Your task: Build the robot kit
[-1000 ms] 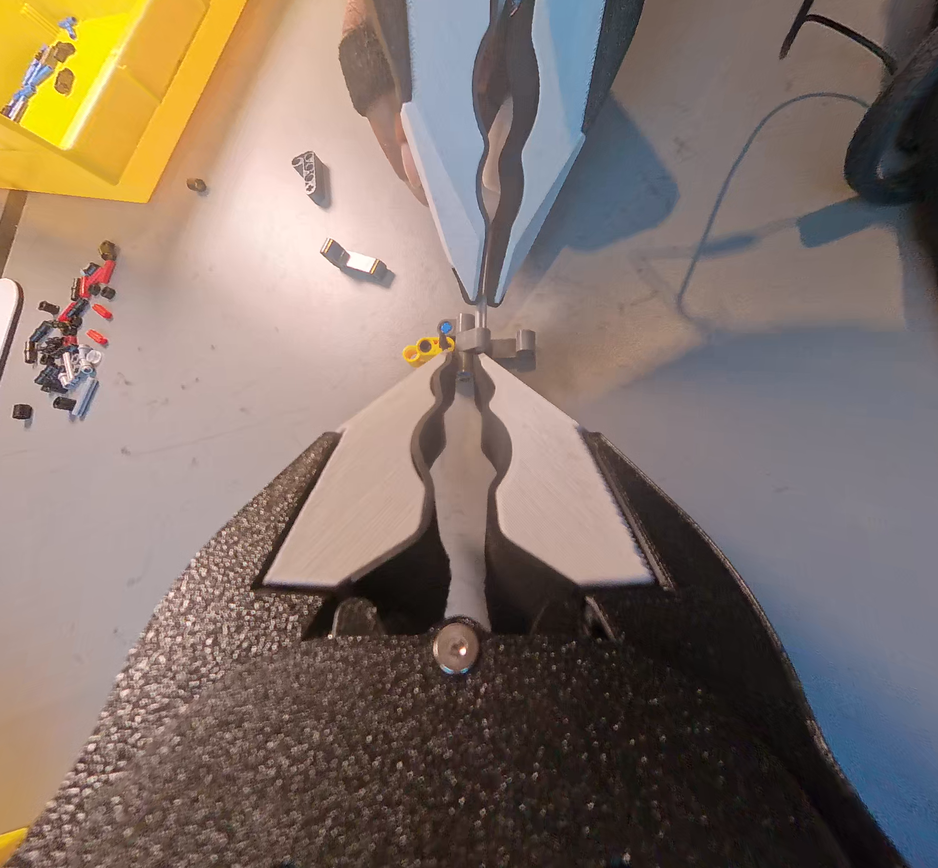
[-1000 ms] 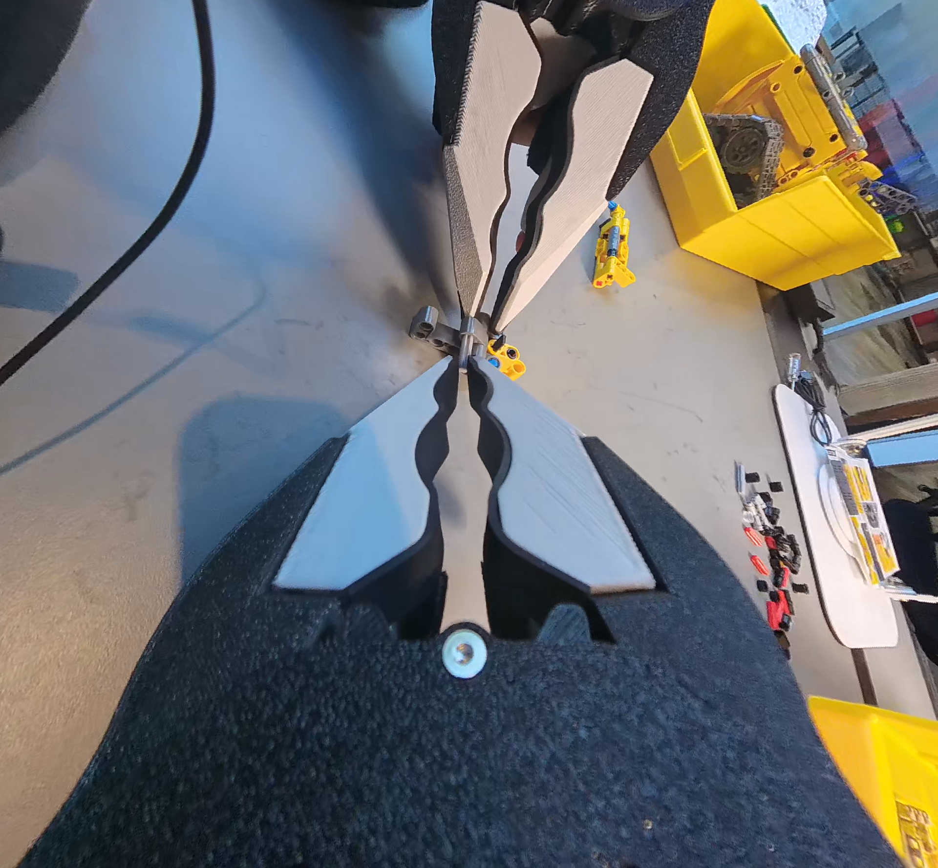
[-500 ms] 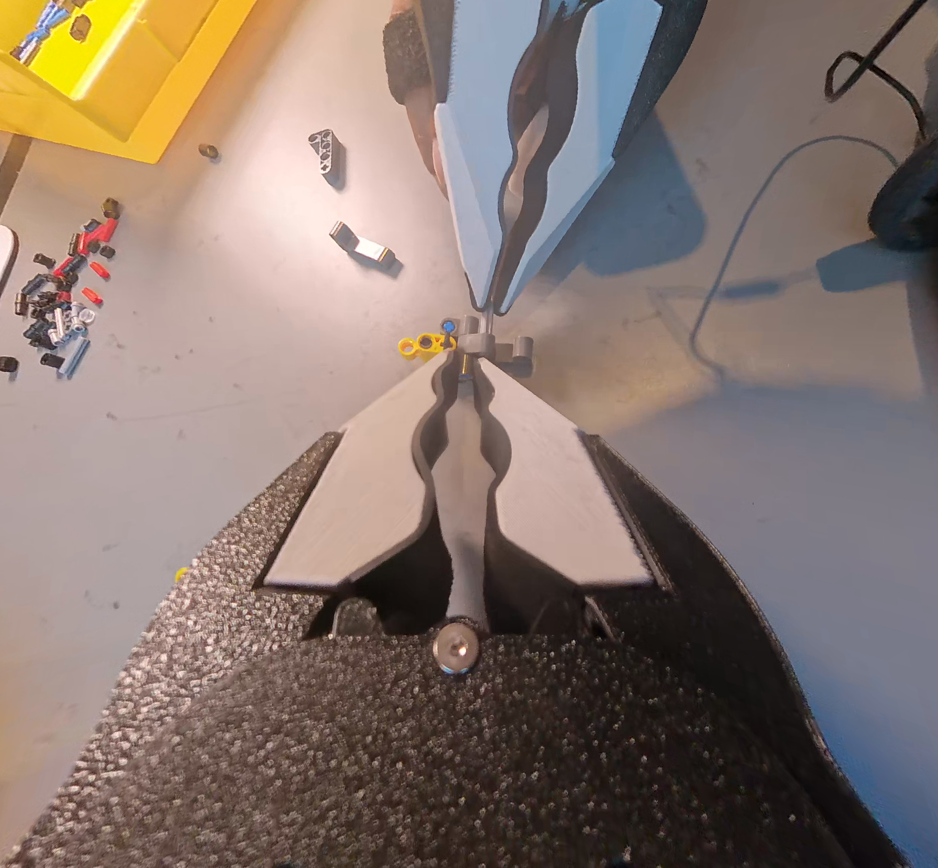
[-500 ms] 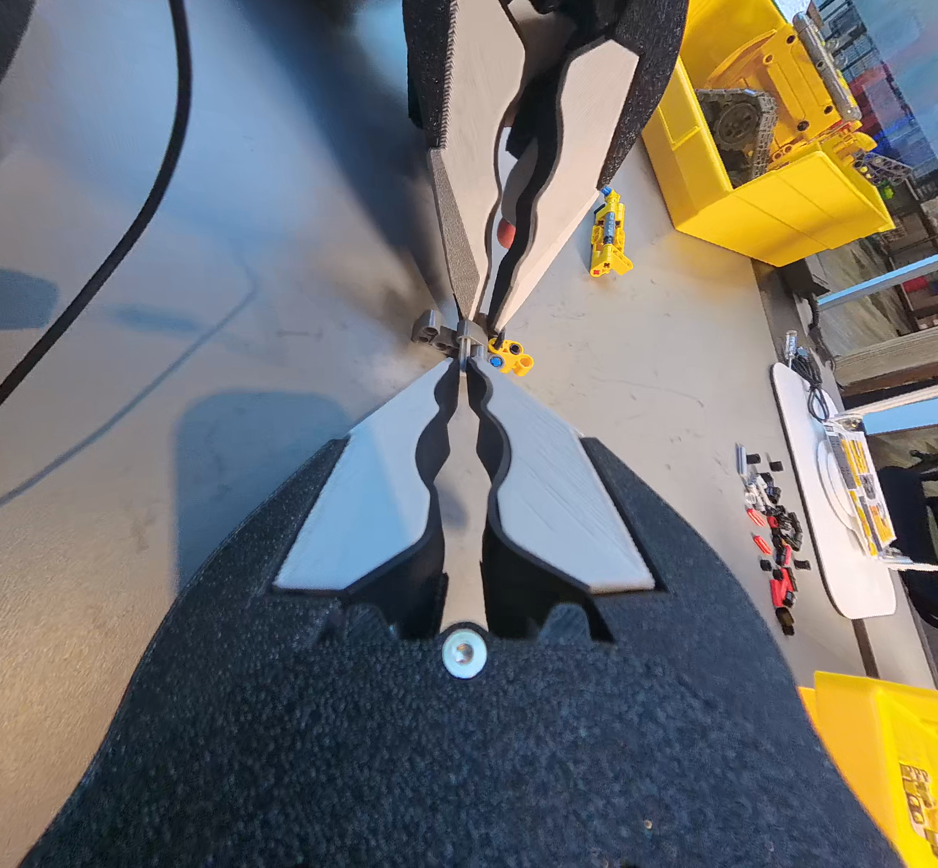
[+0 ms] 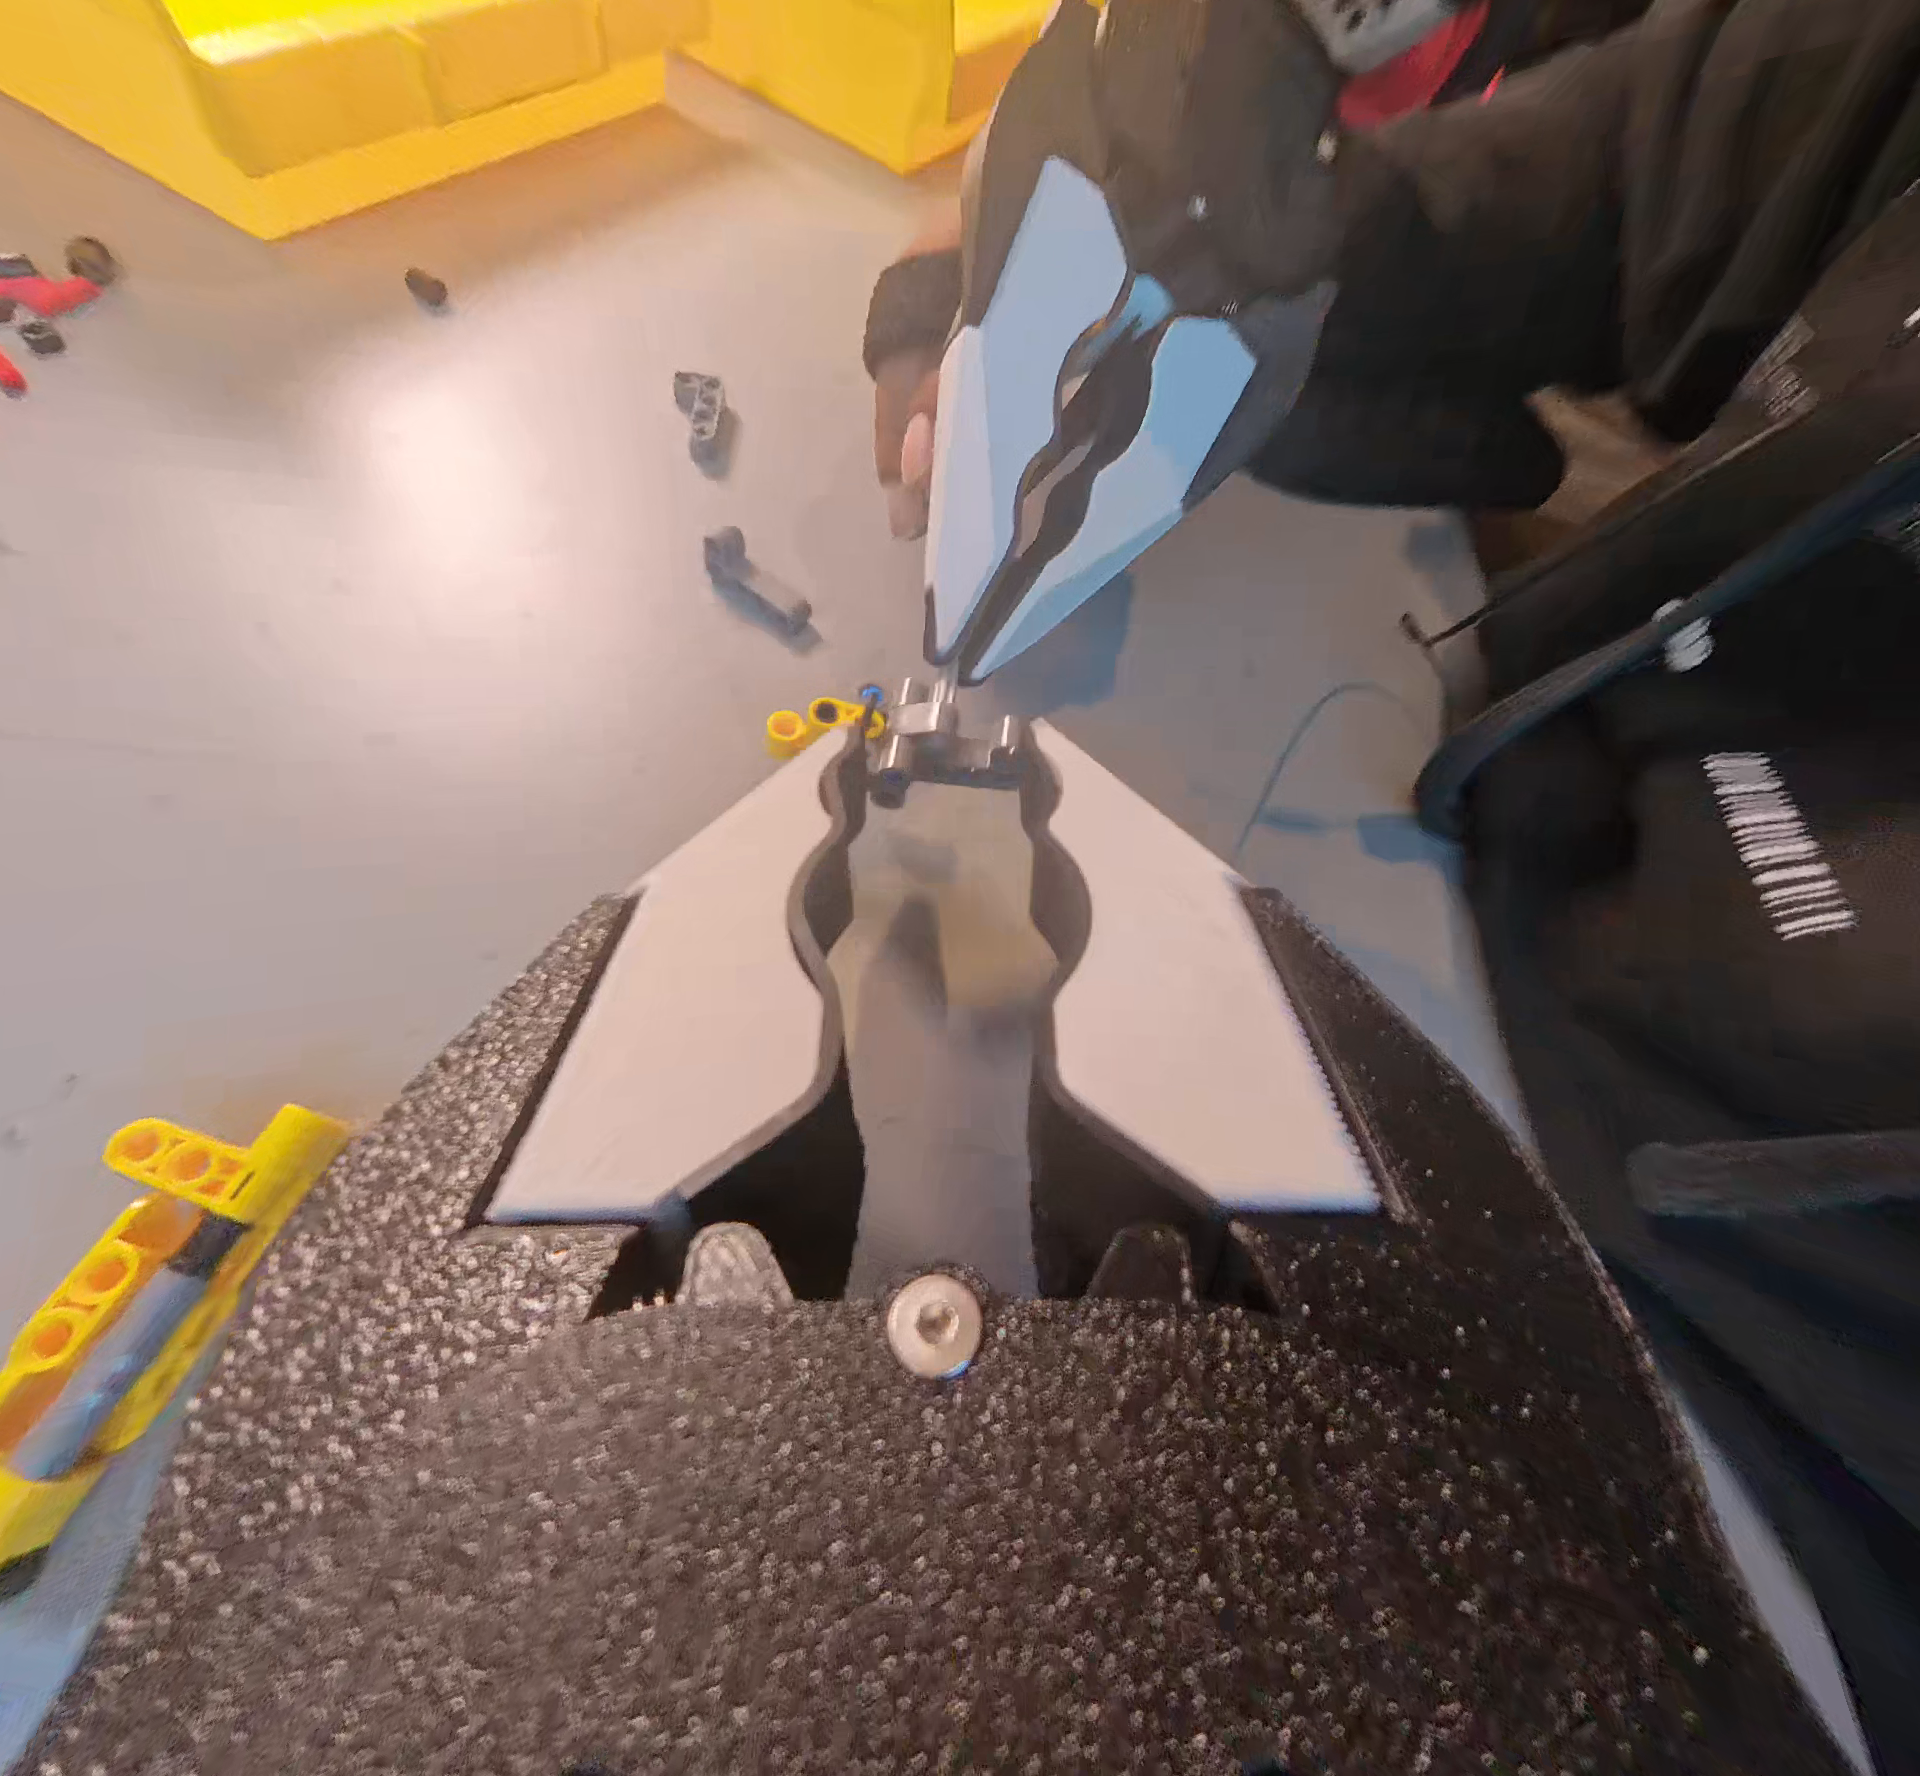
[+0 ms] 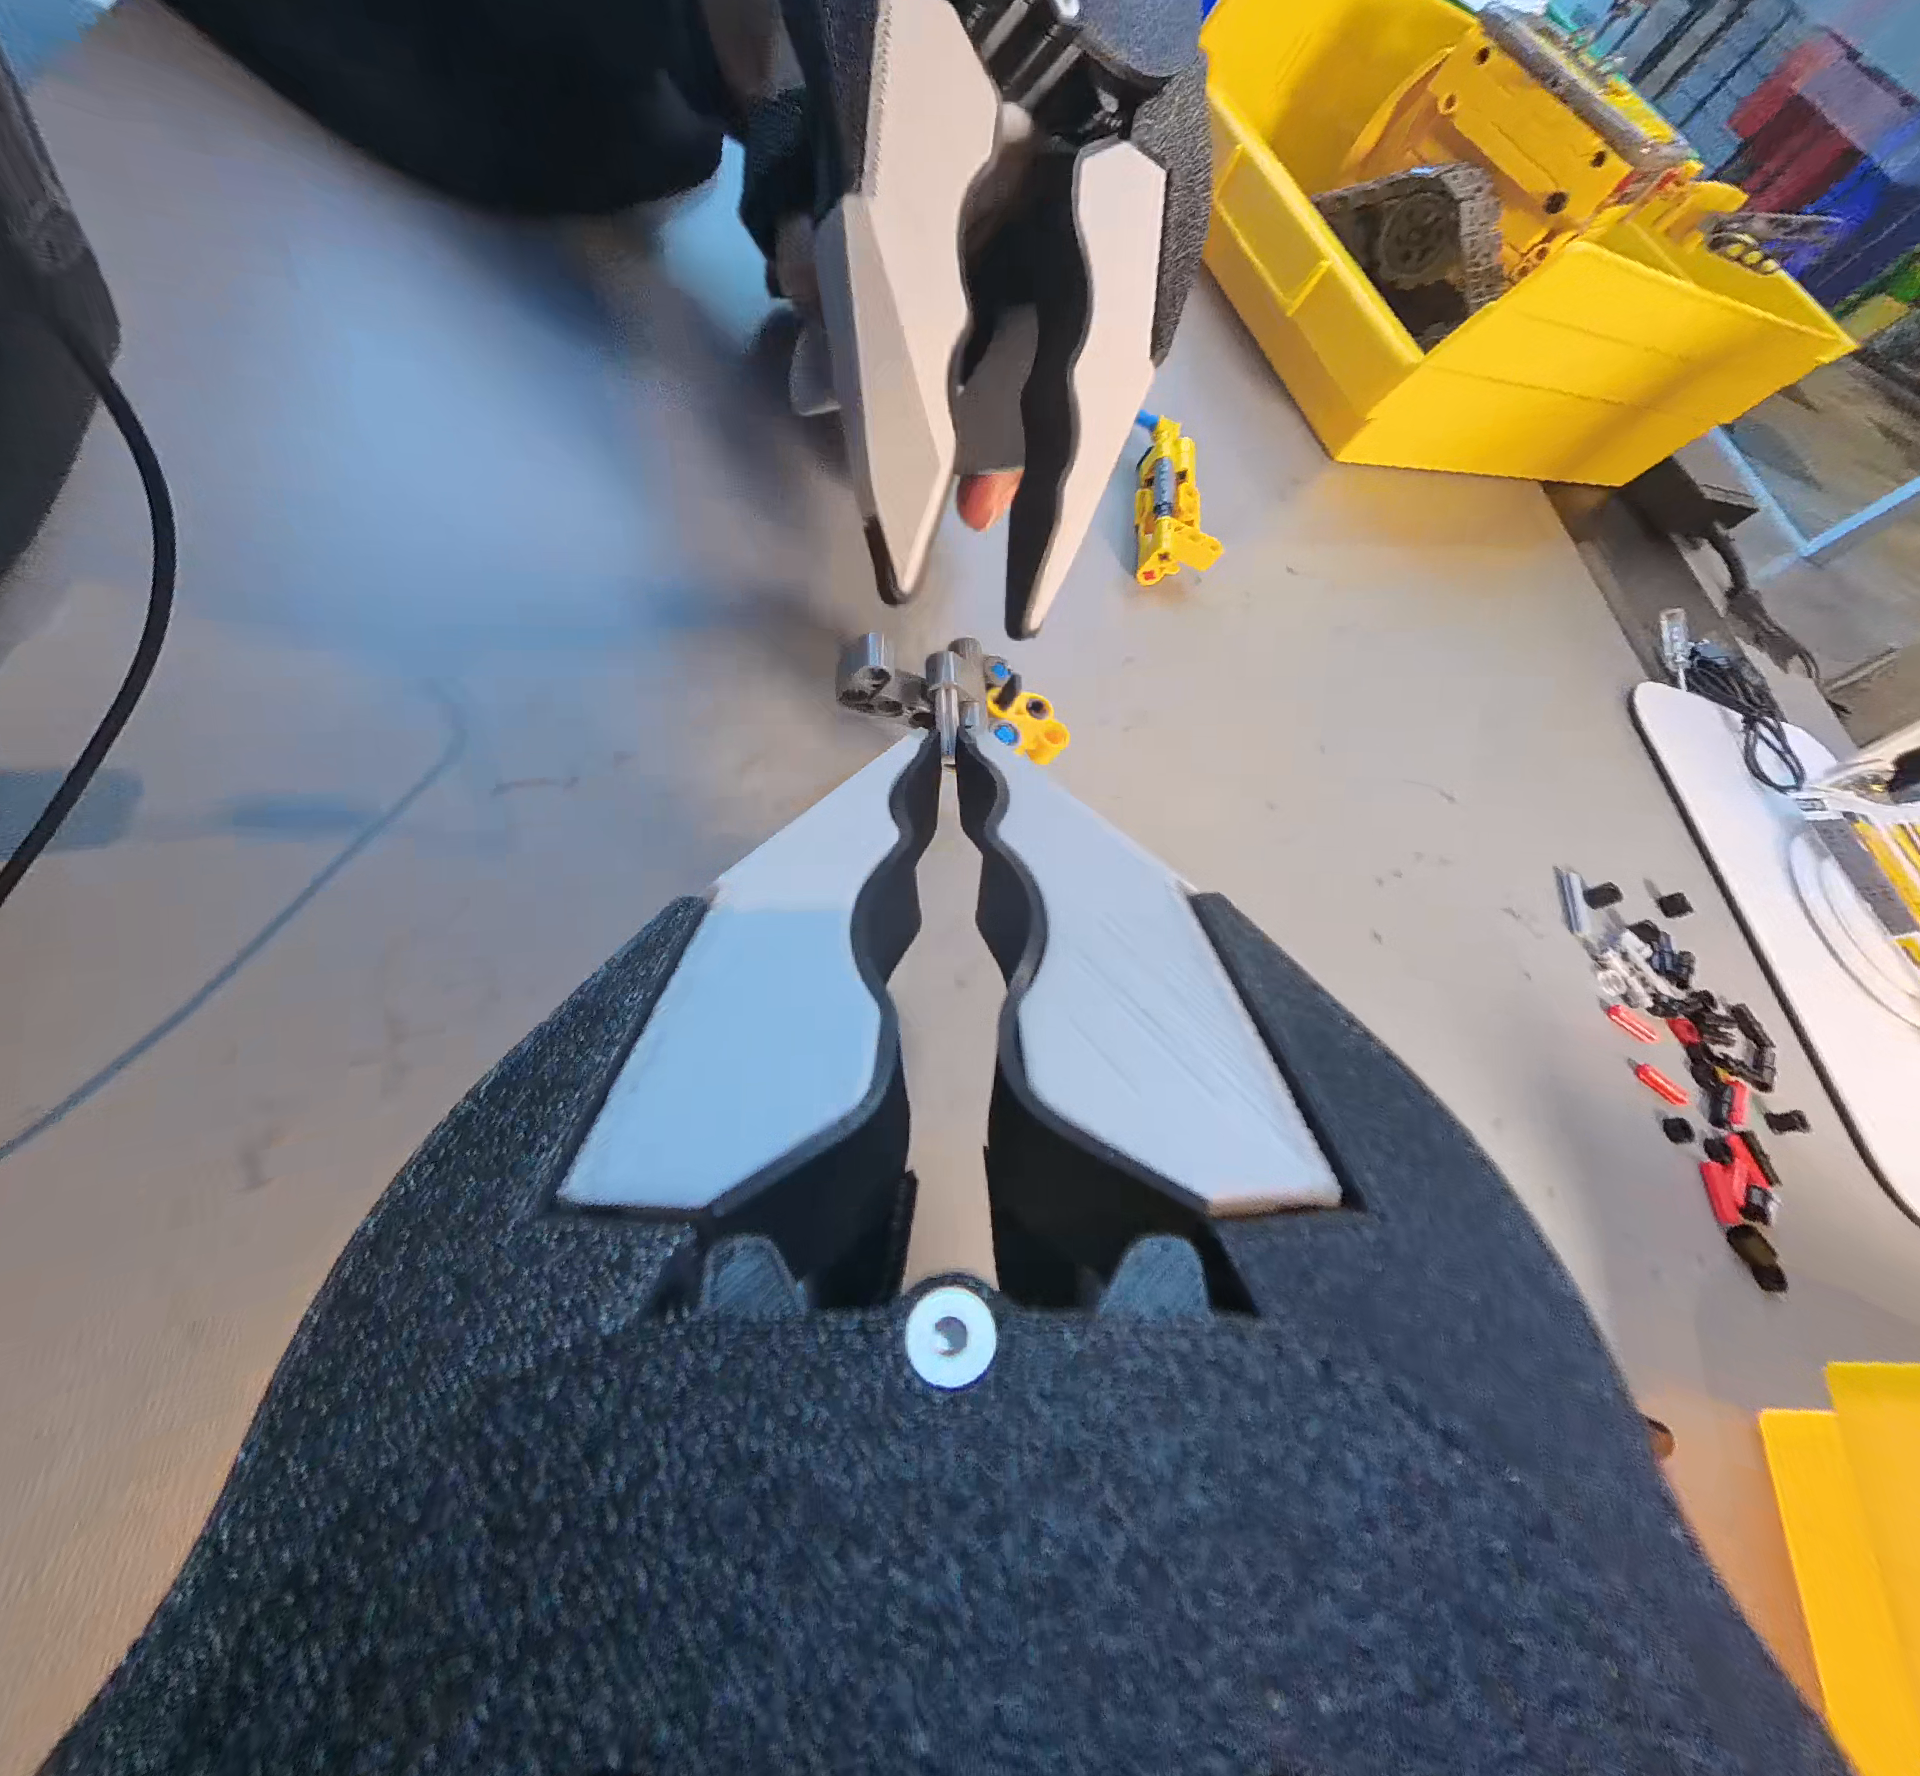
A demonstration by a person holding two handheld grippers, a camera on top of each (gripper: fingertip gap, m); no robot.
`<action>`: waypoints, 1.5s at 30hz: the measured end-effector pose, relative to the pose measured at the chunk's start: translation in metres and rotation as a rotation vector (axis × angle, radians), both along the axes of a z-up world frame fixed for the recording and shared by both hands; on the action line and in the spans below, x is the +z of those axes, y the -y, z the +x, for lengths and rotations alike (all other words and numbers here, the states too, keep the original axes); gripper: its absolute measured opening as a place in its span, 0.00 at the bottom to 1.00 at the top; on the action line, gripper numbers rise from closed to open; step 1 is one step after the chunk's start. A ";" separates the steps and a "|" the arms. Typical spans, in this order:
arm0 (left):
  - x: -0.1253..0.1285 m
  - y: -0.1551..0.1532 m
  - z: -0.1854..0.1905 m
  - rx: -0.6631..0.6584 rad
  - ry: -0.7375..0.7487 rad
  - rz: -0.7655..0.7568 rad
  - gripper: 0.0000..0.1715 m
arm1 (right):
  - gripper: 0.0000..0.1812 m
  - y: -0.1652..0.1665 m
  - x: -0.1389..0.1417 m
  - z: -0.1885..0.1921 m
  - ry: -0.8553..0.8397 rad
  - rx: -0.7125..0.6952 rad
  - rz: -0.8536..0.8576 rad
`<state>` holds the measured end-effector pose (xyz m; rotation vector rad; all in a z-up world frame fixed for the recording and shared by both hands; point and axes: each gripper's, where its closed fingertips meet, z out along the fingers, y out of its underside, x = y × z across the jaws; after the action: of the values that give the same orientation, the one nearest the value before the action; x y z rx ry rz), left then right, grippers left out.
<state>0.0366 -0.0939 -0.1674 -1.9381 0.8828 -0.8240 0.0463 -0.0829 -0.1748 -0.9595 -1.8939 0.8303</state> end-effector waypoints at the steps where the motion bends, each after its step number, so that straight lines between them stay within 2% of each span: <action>1: 0.004 0.000 0.002 0.002 0.042 -0.017 0.19 | 0.01 0.000 0.002 -0.001 -0.009 -0.003 -0.008; 4: 0.001 -0.004 0.006 0.023 0.059 -0.057 0.27 | 0.01 0.002 0.010 -0.002 -0.043 -0.001 -0.050; 13: -0.011 -0.006 0.013 0.039 -0.115 0.060 0.25 | 0.01 0.008 0.025 -0.005 -0.031 -0.006 -0.337; 18: -0.002 -0.009 0.011 0.053 -0.124 0.145 0.24 | 0.01 0.007 0.036 -0.008 -0.007 -0.041 -0.654; 21: -0.005 -0.006 0.012 0.027 -0.118 0.112 0.24 | 0.00 0.012 0.037 -0.009 0.022 -0.038 -0.817; 23: -0.010 -0.002 0.013 0.005 -0.108 0.057 0.24 | 0.01 0.014 0.032 -0.008 0.051 -0.028 -0.784; 24: -0.013 -0.001 0.012 0.003 -0.117 0.035 0.24 | 0.01 0.014 0.028 -0.007 0.063 -0.023 -0.708; 30: -0.045 0.001 0.004 -0.015 -0.349 0.036 0.24 | 0.04 0.012 -0.012 0.002 0.128 0.013 -0.086; 36: -0.044 0.004 0.006 -0.028 -0.331 0.023 0.24 | 0.08 0.014 -0.016 -0.005 0.065 0.048 0.179; 38: -0.042 0.007 0.007 -0.041 -0.296 -0.003 0.24 | 0.05 0.012 -0.017 -0.008 0.049 0.045 0.267; 40: -0.040 0.008 0.007 -0.048 -0.270 -0.018 0.24 | 0.04 0.014 -0.013 -0.009 0.028 0.050 0.280; 41: -0.037 0.008 0.008 -0.045 -0.249 -0.019 0.24 | 0.04 0.014 -0.012 -0.010 0.035 0.035 0.224; 43: -0.028 0.001 0.004 -0.008 -0.240 0.049 0.26 | 0.02 0.007 -0.008 -0.011 0.062 -0.031 0.041; 45: -0.016 -0.006 -0.001 0.021 -0.268 0.160 0.25 | 0.02 -0.003 0.000 -0.012 0.088 -0.110 -0.168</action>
<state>0.0352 -0.0883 -0.1831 -1.9391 1.0503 -0.4711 0.0344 -0.0800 -0.1747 -1.2095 -1.8484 0.9056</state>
